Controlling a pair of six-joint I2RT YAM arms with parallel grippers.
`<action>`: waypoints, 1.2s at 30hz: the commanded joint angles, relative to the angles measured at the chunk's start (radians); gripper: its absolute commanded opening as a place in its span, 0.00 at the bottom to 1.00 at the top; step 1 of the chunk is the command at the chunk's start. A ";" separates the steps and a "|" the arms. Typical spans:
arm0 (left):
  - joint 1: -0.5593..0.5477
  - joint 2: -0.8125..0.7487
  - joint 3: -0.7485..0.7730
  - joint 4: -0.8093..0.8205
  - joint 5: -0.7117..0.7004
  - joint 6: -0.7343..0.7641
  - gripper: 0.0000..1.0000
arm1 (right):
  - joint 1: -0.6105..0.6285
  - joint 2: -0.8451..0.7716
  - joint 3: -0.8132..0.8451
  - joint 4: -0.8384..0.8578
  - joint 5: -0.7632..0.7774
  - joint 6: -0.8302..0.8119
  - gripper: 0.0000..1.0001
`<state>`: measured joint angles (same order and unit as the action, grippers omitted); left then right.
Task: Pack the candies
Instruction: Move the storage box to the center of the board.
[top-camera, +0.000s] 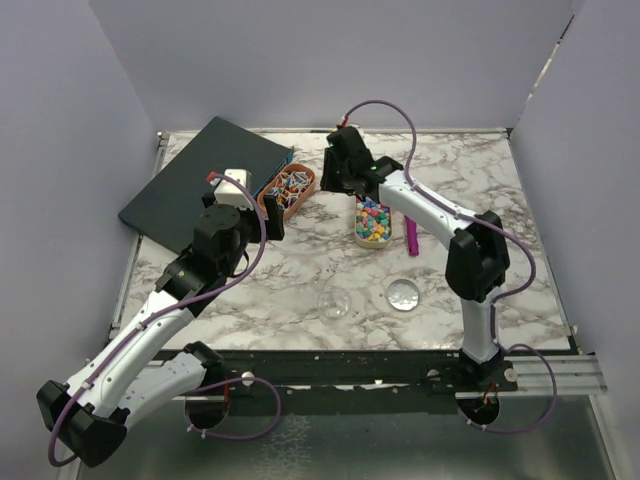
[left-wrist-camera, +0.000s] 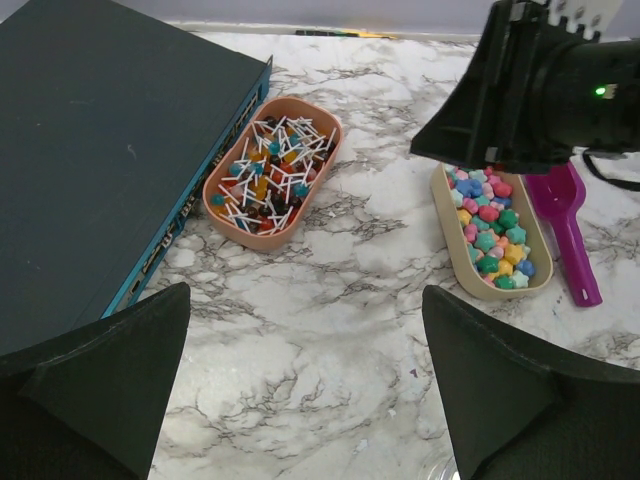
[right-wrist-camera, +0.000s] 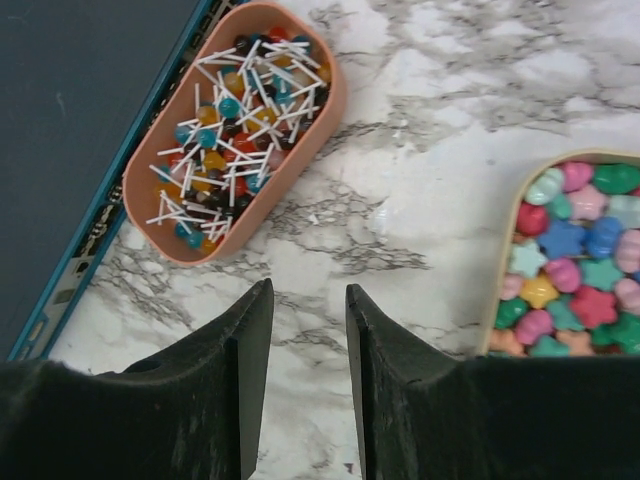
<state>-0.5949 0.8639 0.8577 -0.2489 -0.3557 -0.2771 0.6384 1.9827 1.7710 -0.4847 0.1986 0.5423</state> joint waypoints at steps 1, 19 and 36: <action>0.006 -0.016 -0.002 0.006 0.006 -0.002 0.99 | 0.037 0.107 0.096 -0.029 -0.037 0.075 0.40; 0.003 -0.035 -0.002 0.003 0.004 -0.003 0.99 | 0.124 0.382 0.301 -0.028 -0.048 0.258 0.44; 0.001 -0.042 0.000 0.000 0.000 -0.001 0.99 | 0.126 0.515 0.442 -0.059 -0.015 0.287 0.43</action>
<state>-0.5949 0.8383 0.8577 -0.2489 -0.3557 -0.2771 0.7586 2.4466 2.1609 -0.5049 0.1631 0.8154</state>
